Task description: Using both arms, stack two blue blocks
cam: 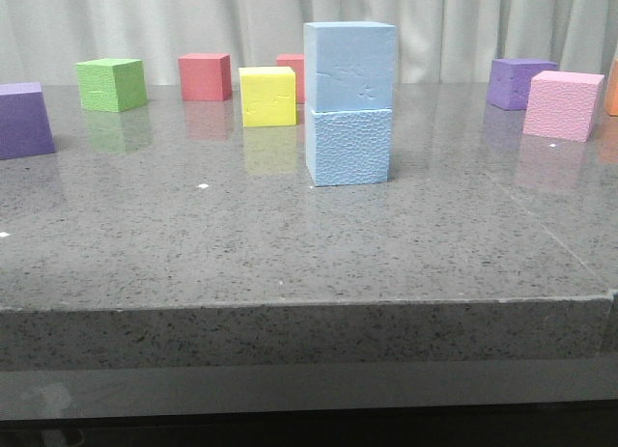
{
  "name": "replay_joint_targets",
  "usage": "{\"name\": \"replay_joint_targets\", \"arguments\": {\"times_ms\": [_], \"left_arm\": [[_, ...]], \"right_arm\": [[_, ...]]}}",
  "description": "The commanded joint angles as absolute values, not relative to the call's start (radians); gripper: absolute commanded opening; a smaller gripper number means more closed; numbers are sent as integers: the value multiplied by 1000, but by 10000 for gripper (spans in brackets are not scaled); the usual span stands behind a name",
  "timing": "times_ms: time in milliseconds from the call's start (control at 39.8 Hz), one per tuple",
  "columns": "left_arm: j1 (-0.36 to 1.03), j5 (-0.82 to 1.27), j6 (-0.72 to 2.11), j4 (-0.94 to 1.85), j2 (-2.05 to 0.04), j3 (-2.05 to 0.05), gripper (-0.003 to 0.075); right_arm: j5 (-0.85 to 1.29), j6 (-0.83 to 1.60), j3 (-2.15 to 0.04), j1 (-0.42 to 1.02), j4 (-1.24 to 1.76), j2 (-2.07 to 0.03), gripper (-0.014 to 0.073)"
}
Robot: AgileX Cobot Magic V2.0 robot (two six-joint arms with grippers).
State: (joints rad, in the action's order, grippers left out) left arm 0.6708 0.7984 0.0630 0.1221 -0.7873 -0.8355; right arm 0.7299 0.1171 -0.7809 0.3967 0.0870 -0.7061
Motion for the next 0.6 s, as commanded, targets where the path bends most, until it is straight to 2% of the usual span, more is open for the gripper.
{"name": "replay_joint_targets", "arguments": {"times_ms": [0, 50, 126, 301, 402, 452, 578], "left_arm": [[676, 716, 63, 118, -779, -853, 481], [676, 714, 81, 114, -779, -853, 427], [676, 709, 109, 107, -779, -853, 340], [676, 669, 132, 101, -779, -853, 122], [676, 649, 132, 99, -779, -853, 20], [676, 640, 132, 99, -779, -853, -19], [676, 640, 132, 99, -779, -853, -19]], "right_arm": [[658, 126, -806, 389, 89, -716, 640], [658, 126, -806, 389, 89, -716, 607], [658, 126, -806, 389, 89, -716, 508], [658, 126, -806, 389, 89, -717, 148], [658, 126, -806, 389, 89, -717, -19], [658, 126, -806, 389, 89, -717, -72], [653, 126, -806, 389, 89, -717, -67]]}}
